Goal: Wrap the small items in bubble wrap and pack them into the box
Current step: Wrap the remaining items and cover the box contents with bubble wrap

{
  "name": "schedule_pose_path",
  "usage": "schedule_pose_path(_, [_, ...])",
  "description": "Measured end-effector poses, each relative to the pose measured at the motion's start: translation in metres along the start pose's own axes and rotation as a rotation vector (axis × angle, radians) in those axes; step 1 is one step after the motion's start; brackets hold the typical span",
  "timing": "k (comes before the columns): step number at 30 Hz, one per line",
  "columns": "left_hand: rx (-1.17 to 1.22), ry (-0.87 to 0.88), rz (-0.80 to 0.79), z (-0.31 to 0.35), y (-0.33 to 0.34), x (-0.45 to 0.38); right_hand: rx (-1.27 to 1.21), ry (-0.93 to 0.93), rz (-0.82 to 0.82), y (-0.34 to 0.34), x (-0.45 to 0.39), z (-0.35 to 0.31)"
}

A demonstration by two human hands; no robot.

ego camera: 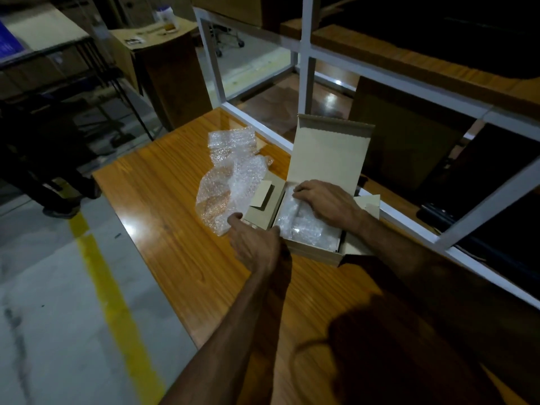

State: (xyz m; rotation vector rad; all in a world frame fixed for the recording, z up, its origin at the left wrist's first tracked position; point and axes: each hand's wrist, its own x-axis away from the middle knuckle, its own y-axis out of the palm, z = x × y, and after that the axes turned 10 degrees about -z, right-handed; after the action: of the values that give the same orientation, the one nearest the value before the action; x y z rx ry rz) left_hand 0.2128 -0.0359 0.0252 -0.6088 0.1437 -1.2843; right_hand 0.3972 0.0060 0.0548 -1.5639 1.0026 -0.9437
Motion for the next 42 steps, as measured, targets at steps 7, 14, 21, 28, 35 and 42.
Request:
schedule_pose_path(7, [-0.643, 0.954, -0.023, -0.019, -0.006, 0.017, 0.013, -0.061, -0.125, 0.002, 0.004, 0.015])
schedule_pose_path(14, [-0.946, 0.865, -0.316, -0.019, -0.001, 0.015, 0.153, -0.154, -0.221, 0.003, -0.007, 0.016])
schedule_pose_path(21, [-1.102, 0.847, -0.325, 0.002, 0.0, 0.012, 0.22, -0.203, -0.216, 0.004, -0.02, 0.009])
schedule_pose_path(28, [-1.181, 0.738, -0.389, 0.011, -0.006, 0.004, 0.303, -0.219, -0.27, 0.002, -0.026, 0.001])
schedule_pose_path(35, [-1.199, 0.717, -0.43, 0.012, -0.016, 0.008, 0.171, -0.072, -0.16, -0.007, -0.006, 0.001])
schedule_pose_path(42, [-1.257, 0.814, -0.399, 0.014, -0.014, 0.009, 0.156, -0.007, -0.186, 0.005, 0.002, 0.007])
